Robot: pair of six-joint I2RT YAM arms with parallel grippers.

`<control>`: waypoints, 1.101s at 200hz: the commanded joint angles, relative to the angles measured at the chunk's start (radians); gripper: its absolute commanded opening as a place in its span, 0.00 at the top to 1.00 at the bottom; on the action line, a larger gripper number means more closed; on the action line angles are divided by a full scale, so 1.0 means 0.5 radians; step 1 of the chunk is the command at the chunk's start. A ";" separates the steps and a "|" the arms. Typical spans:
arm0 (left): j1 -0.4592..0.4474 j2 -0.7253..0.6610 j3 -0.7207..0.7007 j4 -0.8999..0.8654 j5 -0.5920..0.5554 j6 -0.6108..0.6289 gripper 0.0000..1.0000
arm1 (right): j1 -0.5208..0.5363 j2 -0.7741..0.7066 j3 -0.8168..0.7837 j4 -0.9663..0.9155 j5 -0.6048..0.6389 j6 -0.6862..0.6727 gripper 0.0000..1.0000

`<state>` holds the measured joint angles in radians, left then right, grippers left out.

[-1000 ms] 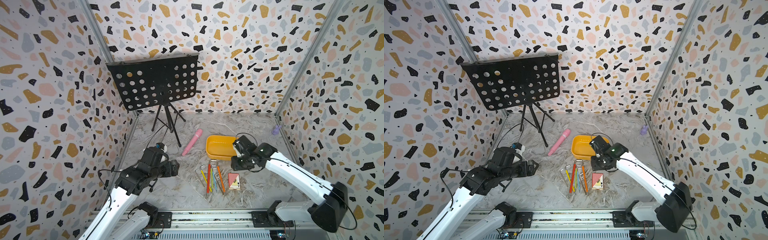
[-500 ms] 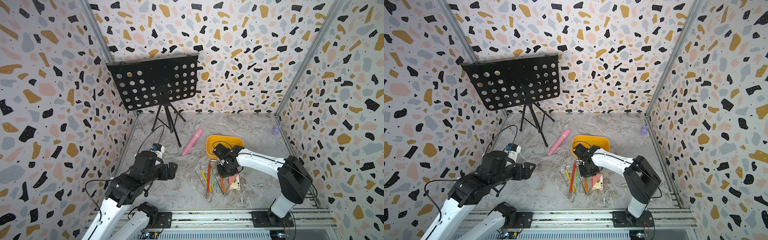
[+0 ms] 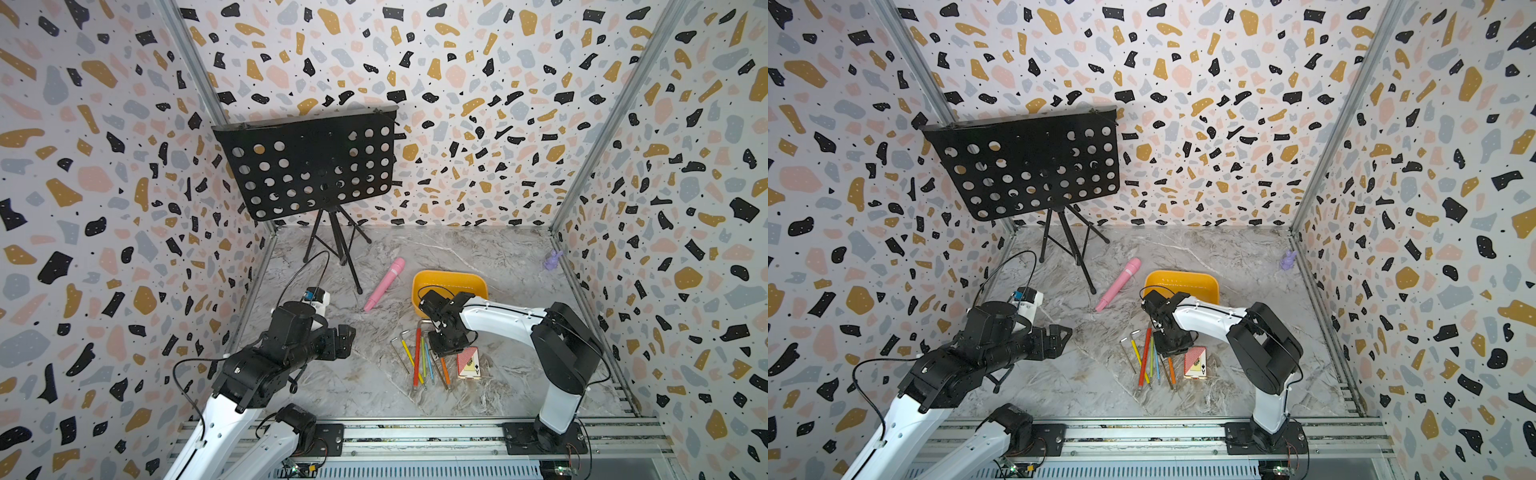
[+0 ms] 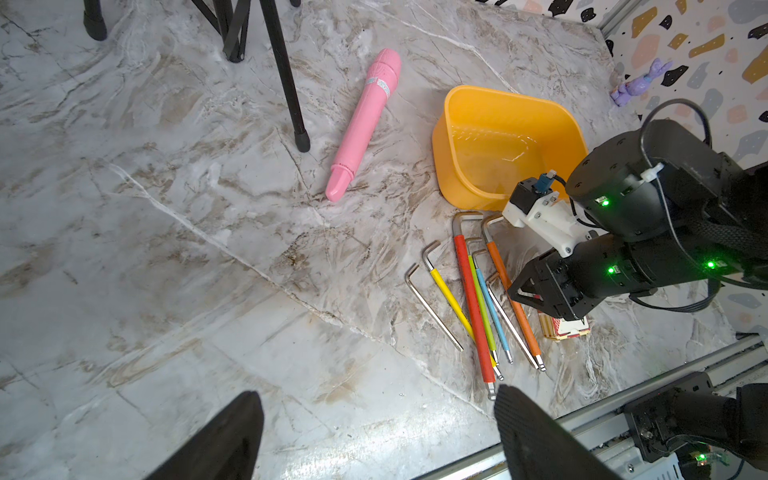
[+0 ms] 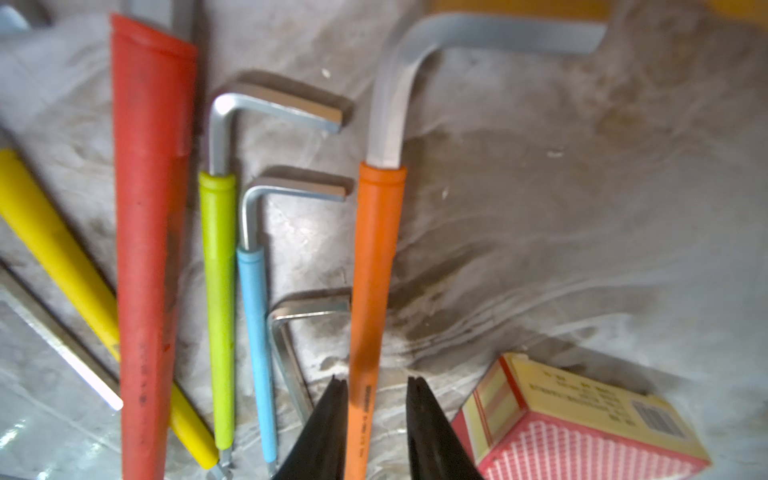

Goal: Put the hex key on the desktop into the storage box
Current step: Pick up the Allen key from the center of the board.

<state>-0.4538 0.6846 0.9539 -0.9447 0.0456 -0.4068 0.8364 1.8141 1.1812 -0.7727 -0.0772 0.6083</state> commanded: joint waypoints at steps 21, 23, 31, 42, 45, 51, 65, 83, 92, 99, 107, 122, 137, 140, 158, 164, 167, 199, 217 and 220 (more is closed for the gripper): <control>-0.004 -0.012 -0.027 0.071 0.020 0.016 0.09 | 0.017 0.043 0.055 -0.019 -0.005 -0.015 0.70; -0.004 -0.011 -0.027 0.072 0.019 0.018 0.09 | 0.017 0.045 0.057 -0.019 -0.005 -0.014 0.70; -0.005 -0.015 -0.030 0.073 0.020 0.019 0.09 | 0.019 0.053 0.055 -0.017 -0.005 -0.012 0.70; -0.004 -0.015 -0.030 0.072 0.020 0.015 0.09 | 0.024 0.065 0.057 -0.022 -0.001 -0.008 0.71; -0.004 -0.017 -0.030 0.071 0.020 0.016 0.09 | 0.024 0.068 0.055 -0.024 0.001 -0.006 0.72; -0.006 -0.019 -0.030 0.070 0.020 0.016 0.09 | 0.027 0.076 0.056 -0.025 0.004 -0.006 0.73; -0.004 -0.018 -0.030 0.074 0.018 0.017 0.09 | 0.030 0.081 0.055 -0.028 0.007 -0.002 0.76; -0.004 -0.019 -0.030 0.073 0.020 0.018 0.09 | 0.038 0.082 0.056 -0.043 0.015 -0.002 0.82; -0.004 -0.019 -0.031 0.073 0.020 0.017 0.09 | 0.044 0.077 0.055 -0.050 0.016 -0.005 0.85; -0.004 -0.019 -0.033 0.076 0.018 0.017 0.09 | 0.051 0.066 0.055 -0.057 0.017 -0.005 0.87; -0.004 -0.018 -0.033 0.074 0.013 0.018 0.09 | 0.057 0.044 0.052 -0.067 0.019 -0.002 0.89; -0.004 -0.022 -0.033 0.073 0.011 0.019 0.09 | 0.074 -0.021 0.042 -0.094 0.029 0.007 0.92; -0.006 -0.025 -0.033 0.073 0.011 0.018 0.09 | 0.093 -0.109 0.045 -0.134 0.034 0.022 0.97; -0.004 -0.025 -0.032 0.074 0.013 0.018 0.09 | 0.097 -0.126 0.045 -0.142 0.036 0.023 0.98; -0.004 -0.022 -0.033 0.073 0.013 0.019 0.09 | 0.125 -0.272 0.080 -0.217 0.041 0.025 1.00; -0.004 -0.021 -0.033 0.074 0.018 0.018 0.09 | 0.136 -0.319 0.101 -0.245 0.043 0.020 1.00; -0.005 -0.022 -0.032 0.078 0.018 0.019 0.09 | 0.141 -0.346 0.111 -0.259 0.044 0.016 1.00; -0.004 -0.026 -0.042 0.099 0.066 0.036 0.09 | 0.143 -0.605 0.299 -0.431 0.119 -0.126 1.00; -0.004 -0.040 -0.063 0.147 0.166 0.061 0.10 | 0.124 -0.648 0.503 -0.558 0.223 -0.372 1.00; -0.006 -0.043 -0.068 0.159 0.193 0.068 0.10 | 0.118 -0.643 0.540 -0.581 0.251 -0.426 1.00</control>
<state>-0.4538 0.6773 0.9447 -0.9321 0.0715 -0.4030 0.9081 1.5455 1.3228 -0.9443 -0.0406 0.5518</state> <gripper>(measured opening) 0.910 0.135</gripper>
